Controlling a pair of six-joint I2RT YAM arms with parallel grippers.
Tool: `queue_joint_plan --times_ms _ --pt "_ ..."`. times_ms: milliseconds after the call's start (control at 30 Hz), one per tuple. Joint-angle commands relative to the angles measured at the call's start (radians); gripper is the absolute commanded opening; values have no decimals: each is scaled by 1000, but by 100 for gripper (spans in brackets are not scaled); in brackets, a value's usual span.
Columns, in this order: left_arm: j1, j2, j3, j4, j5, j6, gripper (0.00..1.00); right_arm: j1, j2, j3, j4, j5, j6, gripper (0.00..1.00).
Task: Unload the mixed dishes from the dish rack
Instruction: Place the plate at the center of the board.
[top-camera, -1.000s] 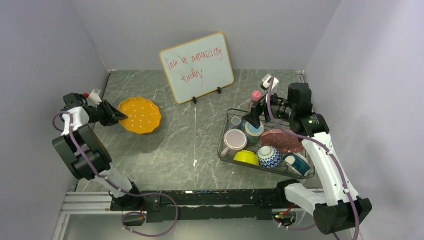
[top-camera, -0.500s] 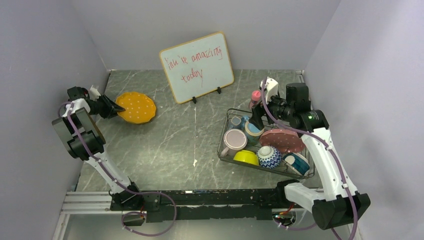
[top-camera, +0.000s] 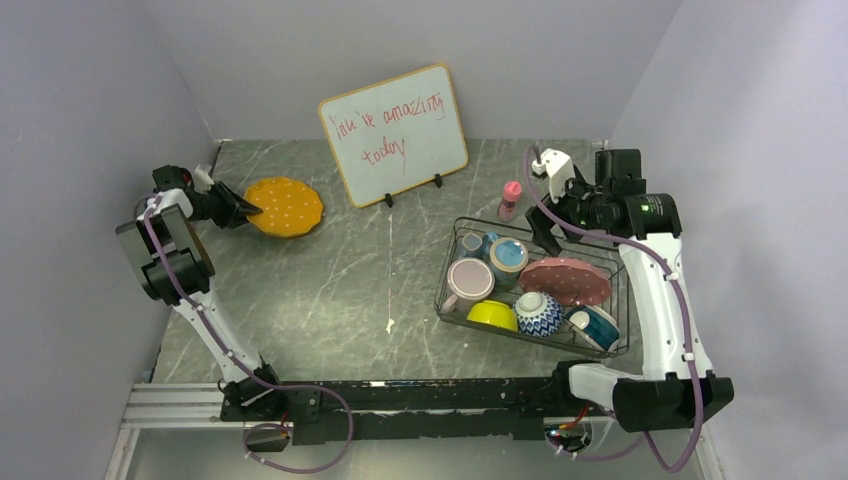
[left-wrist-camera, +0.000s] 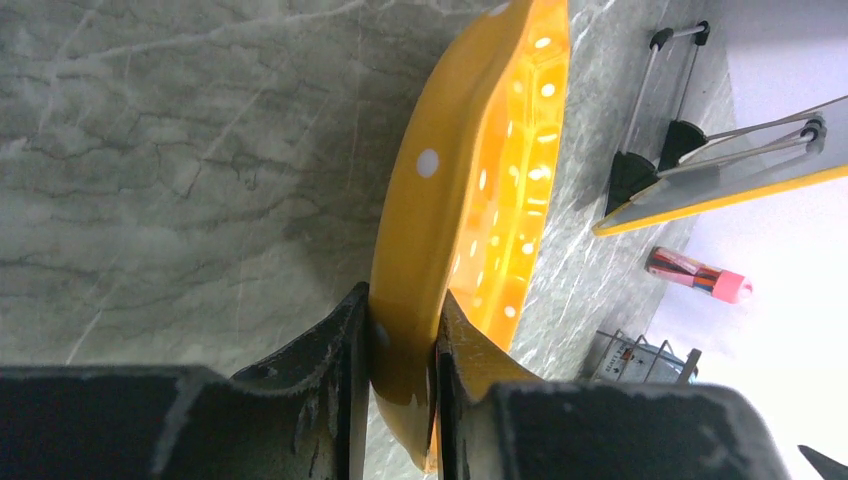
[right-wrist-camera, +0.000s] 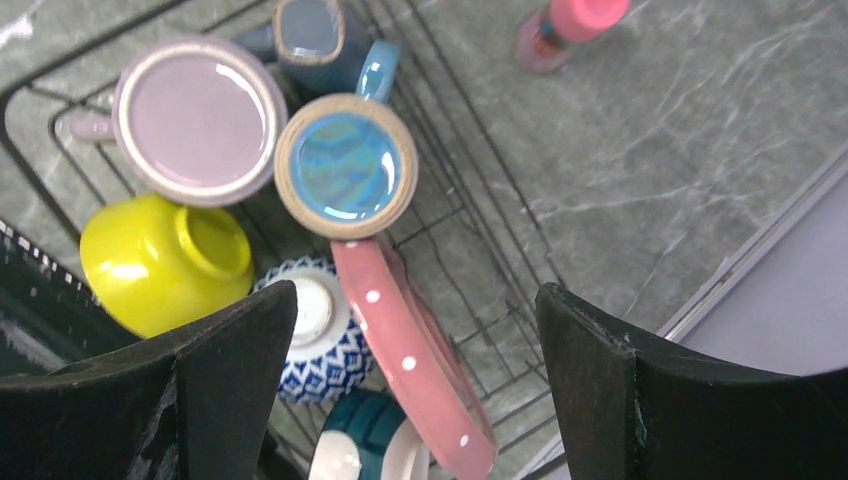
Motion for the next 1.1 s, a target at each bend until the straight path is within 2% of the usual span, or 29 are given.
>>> queue_joint_plan --times_ms 0,300,533,1067 --pt "-12 25 49 10 -21 3 28 -5 17 29 -152 15 -123 93" --pt "-13 46 59 -48 -71 55 45 -5 13 -33 -219 104 -220 93" --pt "-13 40 46 -85 -101 109 50 -5 24 -81 -263 188 -327 91" --pt "-12 13 59 -160 -205 182 64 -5 72 -179 -192 306 -438 89"
